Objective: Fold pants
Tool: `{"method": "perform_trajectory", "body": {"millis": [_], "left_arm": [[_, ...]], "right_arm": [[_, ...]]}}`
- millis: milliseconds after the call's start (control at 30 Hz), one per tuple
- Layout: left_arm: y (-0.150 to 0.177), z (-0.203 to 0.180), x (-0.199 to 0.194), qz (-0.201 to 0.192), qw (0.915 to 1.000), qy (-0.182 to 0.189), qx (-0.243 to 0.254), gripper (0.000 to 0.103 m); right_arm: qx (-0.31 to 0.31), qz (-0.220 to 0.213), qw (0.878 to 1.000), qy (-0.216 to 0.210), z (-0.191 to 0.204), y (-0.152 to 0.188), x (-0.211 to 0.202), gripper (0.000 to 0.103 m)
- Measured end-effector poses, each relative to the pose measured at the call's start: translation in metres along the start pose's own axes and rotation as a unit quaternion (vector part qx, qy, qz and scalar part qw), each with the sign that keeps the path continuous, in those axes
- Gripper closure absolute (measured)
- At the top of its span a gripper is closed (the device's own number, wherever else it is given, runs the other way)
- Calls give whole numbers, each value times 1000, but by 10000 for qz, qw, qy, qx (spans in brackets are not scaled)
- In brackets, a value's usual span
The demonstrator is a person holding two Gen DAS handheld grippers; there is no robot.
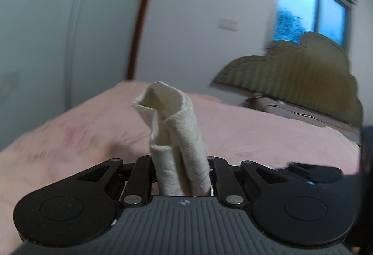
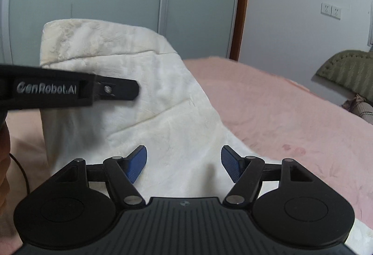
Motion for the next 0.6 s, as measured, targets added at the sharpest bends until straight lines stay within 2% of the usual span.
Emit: {"method": "perform_trajectory", "body": {"millis": [133,267,400,600], "left_arm": [[4,-45,-10,-90,9979,435,468,88],[10,-88,-13,-236,9924,829,883,87],[22,-132,-8,-248,9845,1279,1175,85],[40,-192,9,-56,9751,1839,1238,84]], "right_arm": [[-521,-614,9967,-45,0,0,-36,33],[-916,-886,9918,-33,-14,11,-67,32],[-419,-963,9942,-232,-49,30,-95,33],[255,-1074,9939,27,-76,65,-127,33]]}}
Point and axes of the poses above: each gripper's, at about its wrist camera, not at the fingertips, and x roughly the way its jaws point, z to its left, y to its underside, the point moved 4 cm from there along x, roughly the way its jaws point
